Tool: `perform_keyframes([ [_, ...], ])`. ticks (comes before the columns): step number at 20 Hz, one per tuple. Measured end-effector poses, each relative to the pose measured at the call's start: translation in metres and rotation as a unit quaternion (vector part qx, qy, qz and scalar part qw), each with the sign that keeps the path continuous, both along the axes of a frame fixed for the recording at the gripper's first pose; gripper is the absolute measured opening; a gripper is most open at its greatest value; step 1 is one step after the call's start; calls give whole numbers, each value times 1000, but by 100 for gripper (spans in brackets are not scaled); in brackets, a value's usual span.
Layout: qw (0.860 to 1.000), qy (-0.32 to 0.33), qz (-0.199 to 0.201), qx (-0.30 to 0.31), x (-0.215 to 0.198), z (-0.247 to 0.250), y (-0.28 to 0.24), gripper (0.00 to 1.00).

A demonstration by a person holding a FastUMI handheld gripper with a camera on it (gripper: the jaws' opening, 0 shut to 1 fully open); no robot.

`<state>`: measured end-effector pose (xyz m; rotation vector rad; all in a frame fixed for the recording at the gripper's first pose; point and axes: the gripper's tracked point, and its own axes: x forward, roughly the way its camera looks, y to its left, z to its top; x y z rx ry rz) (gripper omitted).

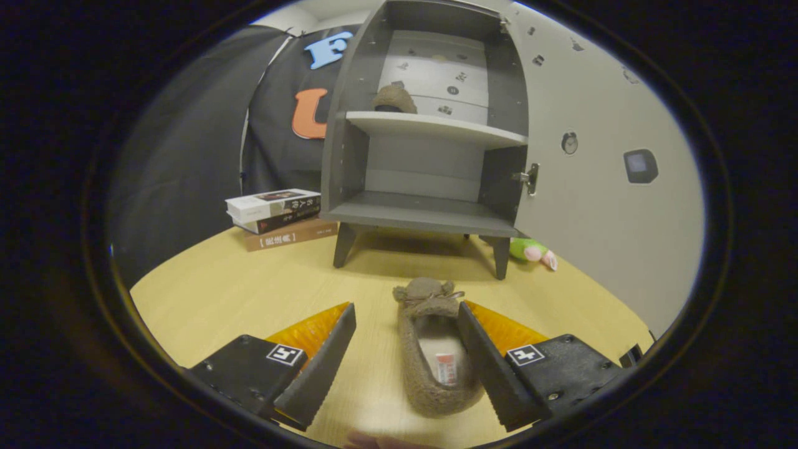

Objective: Open the shoe cabinet door, grab the shoes and put them into the shoe cabinet, then close the shoe cabinet door.

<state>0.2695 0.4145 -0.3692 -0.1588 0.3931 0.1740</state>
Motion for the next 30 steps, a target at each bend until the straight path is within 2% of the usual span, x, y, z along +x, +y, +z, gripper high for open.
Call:
perform_keyframes([
  [3, 999, 46, -6, 14, 7, -27, 0, 100],
  [6, 999, 43, 10, 32, 21, -27, 8, 100],
  [10, 997, 62, -15, 49, 46, -42, -2, 60],
  [13, 991, 97, 3, 90, 51, -53, 6, 30],
  [15, 992, 88, 14, 90, 51, -50, 5, 16],
  [18, 993, 76, 27, 85, 47, -45, 4, 13],
  [22, 994, 54, 21, 98, 39, -23, -4, 13],
  [30, 991, 37, 18, 125, -2, 38, -20, 13],
])
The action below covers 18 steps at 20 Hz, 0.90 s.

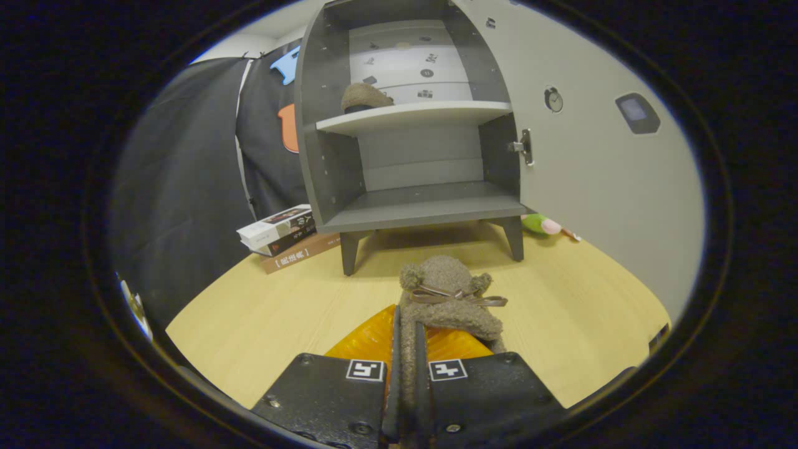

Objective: Open the shoe cabinet door, grab the shoes and put them into the shoe cabinet, then close the shoe cabinet door.

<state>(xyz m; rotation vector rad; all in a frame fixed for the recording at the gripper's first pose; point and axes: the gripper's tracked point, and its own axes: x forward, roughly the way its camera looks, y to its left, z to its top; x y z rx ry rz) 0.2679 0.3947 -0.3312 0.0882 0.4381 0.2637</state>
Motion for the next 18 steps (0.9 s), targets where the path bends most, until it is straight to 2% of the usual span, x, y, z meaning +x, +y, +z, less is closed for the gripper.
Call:
perform_keyframes([
  [5, 1000, -24, 2, 3, -28, 66, -8, 13],
  [10, 998, -58, -1, 18, -42, 155, -12, 13],
  [14, 996, -78, 6, 47, -37, 231, -4, 13],
  [18, 993, -108, 1, 45, -13, 288, -8, 13],
])
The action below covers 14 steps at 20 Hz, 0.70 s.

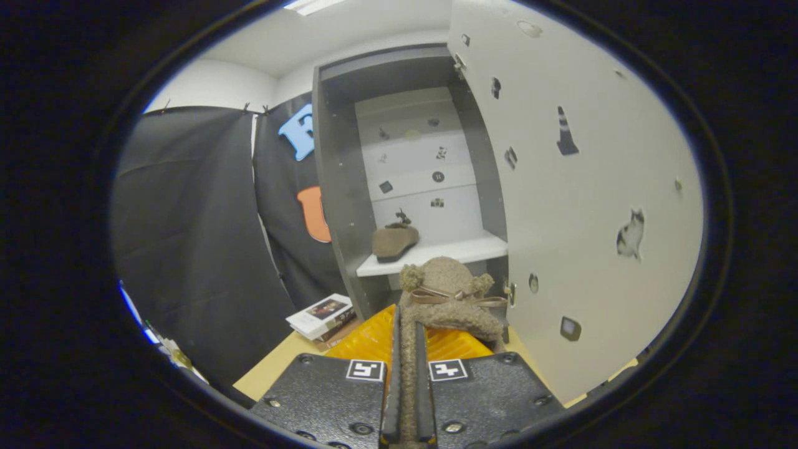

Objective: Open the shoe cabinet door, grab the shoes and put them into the shoe cabinet, then close the shoe cabinet door.

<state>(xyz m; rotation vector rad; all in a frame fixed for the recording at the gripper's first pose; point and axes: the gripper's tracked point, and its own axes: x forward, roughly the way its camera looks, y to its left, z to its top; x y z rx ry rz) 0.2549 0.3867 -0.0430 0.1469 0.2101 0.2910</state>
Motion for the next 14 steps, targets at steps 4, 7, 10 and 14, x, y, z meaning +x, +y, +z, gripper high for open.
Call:
perform_keyframes([
  [4, 999, -25, -17, -9, 28, 42, -9, 13],
  [7, 999, -33, -21, -9, 48, 63, -5, 13],
  [10, 999, -40, -24, -12, 73, 80, 0, 13],
  [14, 998, -50, -35, -25, 116, 89, 8, 13],
])
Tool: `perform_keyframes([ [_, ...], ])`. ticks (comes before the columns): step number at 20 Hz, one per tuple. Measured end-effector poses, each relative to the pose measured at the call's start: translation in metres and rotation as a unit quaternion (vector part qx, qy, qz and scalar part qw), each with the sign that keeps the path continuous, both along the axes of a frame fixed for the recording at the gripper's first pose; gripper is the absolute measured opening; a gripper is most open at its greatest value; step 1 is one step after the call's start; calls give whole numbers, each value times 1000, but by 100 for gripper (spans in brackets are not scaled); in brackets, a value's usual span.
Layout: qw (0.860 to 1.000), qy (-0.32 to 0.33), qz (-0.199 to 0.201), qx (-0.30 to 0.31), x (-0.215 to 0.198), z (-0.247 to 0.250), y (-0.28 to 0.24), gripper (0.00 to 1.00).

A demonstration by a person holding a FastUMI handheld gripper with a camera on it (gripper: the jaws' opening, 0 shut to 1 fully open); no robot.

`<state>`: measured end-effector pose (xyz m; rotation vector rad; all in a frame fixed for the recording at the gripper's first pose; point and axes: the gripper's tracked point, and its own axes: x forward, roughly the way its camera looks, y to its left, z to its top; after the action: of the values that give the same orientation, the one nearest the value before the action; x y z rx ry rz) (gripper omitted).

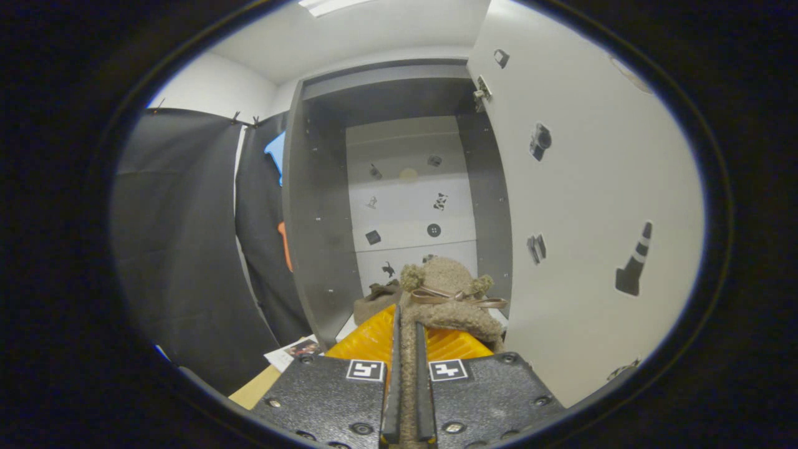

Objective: Open the shoe cabinet door, grab the shoes and put them into the shoe cabinet, then close the shoe cabinet door.

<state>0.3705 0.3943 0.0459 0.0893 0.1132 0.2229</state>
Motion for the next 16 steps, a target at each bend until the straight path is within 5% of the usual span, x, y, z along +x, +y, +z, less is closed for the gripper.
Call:
perform_keyframes([
  [16, 996, 45, -48, -66, 201, -58, 18, 13],
])
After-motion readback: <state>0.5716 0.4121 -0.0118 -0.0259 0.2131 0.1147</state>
